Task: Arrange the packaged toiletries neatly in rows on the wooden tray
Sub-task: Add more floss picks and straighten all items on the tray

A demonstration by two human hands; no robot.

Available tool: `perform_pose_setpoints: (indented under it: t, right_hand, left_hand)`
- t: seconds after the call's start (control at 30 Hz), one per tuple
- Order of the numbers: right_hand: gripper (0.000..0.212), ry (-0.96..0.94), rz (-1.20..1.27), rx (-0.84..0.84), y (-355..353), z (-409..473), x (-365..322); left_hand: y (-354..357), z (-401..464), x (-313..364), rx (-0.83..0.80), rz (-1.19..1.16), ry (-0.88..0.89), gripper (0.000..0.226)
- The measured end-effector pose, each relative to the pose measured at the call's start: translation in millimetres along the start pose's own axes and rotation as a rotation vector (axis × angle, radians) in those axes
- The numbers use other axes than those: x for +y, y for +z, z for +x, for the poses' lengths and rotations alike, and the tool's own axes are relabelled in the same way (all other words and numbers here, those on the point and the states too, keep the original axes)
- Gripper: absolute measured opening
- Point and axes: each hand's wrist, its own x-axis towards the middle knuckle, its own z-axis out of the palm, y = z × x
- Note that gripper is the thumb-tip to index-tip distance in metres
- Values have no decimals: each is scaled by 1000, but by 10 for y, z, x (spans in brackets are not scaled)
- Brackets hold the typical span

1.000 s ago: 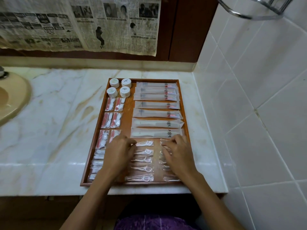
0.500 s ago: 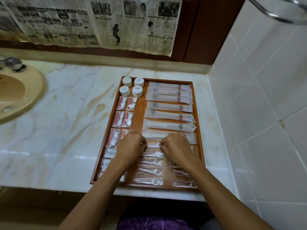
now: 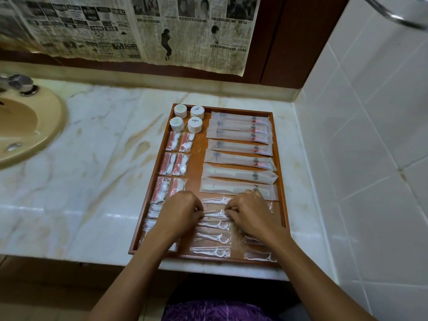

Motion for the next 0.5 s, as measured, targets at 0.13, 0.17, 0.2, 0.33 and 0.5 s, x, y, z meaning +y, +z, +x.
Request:
perform_pose_setpoints:
  t: [0.13,0.17,0.2,0.33,0.5]
  right_hand:
    - [17,10,-23,16,2,-6,6]
    - [17,16,-25,16,1,-7,5]
    - [18,22,-27,19,2,-9,3]
    - [19,39,-25,56,-10,-40,-13]
    - [17,42,-2,118,-38,-149,-45]
  left_hand:
    - [57,7,20,55,11,-7,13]
    - [65,8,24,62,10,-11,13]
    - [68,10,26,67,9,-14,12]
    - [69,10,21,73,-5,-12,14]
    - [-9,-69,-43,71,-70,-45,15]
